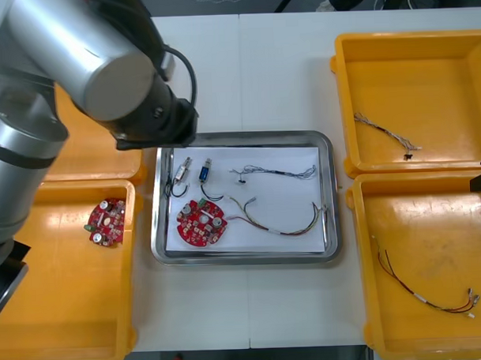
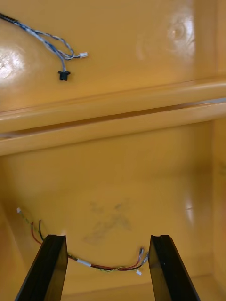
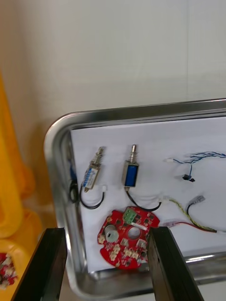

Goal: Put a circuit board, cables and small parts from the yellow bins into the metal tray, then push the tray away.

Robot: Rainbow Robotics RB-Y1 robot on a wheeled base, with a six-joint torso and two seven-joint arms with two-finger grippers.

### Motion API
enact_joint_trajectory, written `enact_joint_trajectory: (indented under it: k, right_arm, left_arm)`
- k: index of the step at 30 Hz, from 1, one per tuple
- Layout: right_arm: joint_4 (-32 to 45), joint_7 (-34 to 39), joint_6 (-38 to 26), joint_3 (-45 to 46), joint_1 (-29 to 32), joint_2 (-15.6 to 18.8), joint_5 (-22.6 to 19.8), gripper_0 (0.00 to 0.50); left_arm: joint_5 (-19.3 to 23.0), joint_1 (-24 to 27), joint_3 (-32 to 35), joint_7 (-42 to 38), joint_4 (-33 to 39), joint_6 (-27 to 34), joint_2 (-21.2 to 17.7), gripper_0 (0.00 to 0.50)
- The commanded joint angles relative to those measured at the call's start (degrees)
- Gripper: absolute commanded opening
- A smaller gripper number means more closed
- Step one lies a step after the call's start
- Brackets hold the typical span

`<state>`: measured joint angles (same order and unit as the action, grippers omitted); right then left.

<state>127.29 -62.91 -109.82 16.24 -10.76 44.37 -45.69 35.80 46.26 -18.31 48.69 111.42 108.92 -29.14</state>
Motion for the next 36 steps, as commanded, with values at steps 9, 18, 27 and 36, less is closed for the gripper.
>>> enact_joint_trajectory:
  k: [9, 18, 27, 36]
  right_arm:
    - [3.93, -1.07, -0.18, -0.95, -2.42, 0.8, -7.39, 0.5]
    - [8.94, -2.39, -0.18, -9.48, -6.64, 2.03, -8.1, 0.5]
    - [11.49, -3.71, -0.18, -20.81, -14.46, 1.86, -9.24, 0.5]
    - [9.29, -5.9, -0.18, -32.86, -26.33, -3.15, -9.85, 0.5]
  left_arm:
    - [9.99, -8.03, 16.64, 11.52, 10.74, 1.08, -11.2, 0.5]
    - [15.44, -16.03, 25.69, 18.55, 11.97, 1.08, -16.3, 0.5]
    - [16.49, -24.55, 32.81, 21.71, 13.73, 1.08, -18.76, 0.5]
    - [17.98, -32.9, 38.61, 22.42, 17.6, 1.08, -20.69, 0.5]
